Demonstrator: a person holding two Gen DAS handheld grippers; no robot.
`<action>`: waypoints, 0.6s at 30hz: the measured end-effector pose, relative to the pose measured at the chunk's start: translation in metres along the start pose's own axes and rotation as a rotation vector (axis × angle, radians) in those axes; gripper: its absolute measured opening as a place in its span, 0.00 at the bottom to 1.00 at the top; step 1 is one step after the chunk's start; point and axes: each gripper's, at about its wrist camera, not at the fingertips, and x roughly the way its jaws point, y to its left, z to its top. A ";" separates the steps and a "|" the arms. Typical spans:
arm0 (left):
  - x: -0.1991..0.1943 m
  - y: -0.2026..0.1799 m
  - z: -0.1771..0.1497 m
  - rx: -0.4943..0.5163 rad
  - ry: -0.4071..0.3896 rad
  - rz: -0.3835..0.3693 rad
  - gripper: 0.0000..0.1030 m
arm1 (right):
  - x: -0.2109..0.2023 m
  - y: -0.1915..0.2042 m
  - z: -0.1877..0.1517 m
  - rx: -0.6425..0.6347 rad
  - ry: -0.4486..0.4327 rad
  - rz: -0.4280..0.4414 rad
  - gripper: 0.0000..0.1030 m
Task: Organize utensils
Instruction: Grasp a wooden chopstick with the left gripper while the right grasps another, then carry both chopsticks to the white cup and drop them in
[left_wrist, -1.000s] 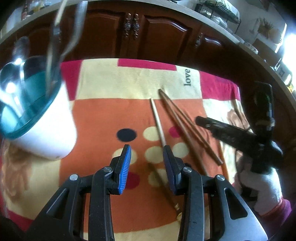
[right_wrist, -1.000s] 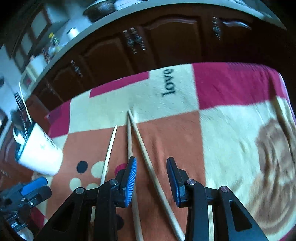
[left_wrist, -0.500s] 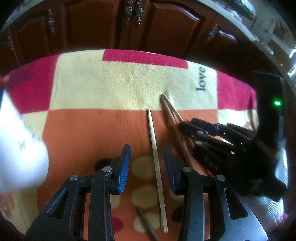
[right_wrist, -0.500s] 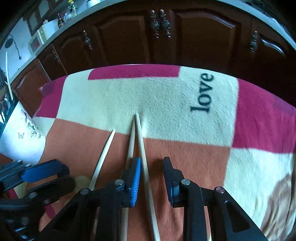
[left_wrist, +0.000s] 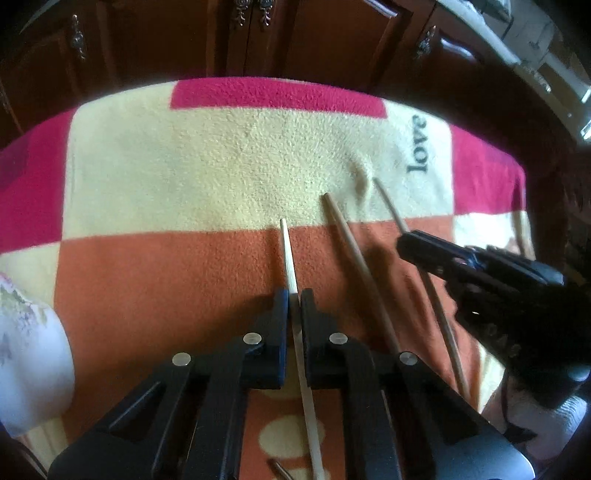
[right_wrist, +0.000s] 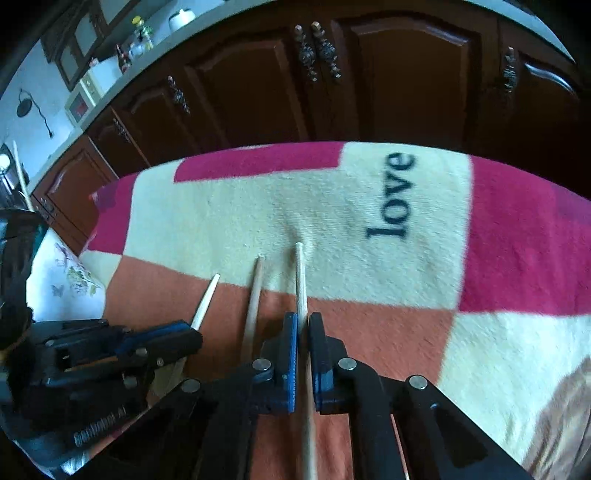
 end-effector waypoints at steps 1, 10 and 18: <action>-0.008 0.002 -0.001 -0.002 -0.019 -0.011 0.05 | -0.007 -0.002 -0.002 0.013 -0.015 0.005 0.05; -0.088 0.001 -0.016 0.025 -0.155 -0.089 0.05 | -0.092 -0.009 -0.020 0.111 -0.178 0.062 0.05; -0.135 -0.013 -0.042 0.065 -0.234 -0.096 0.05 | -0.148 0.018 -0.039 0.086 -0.265 0.040 0.05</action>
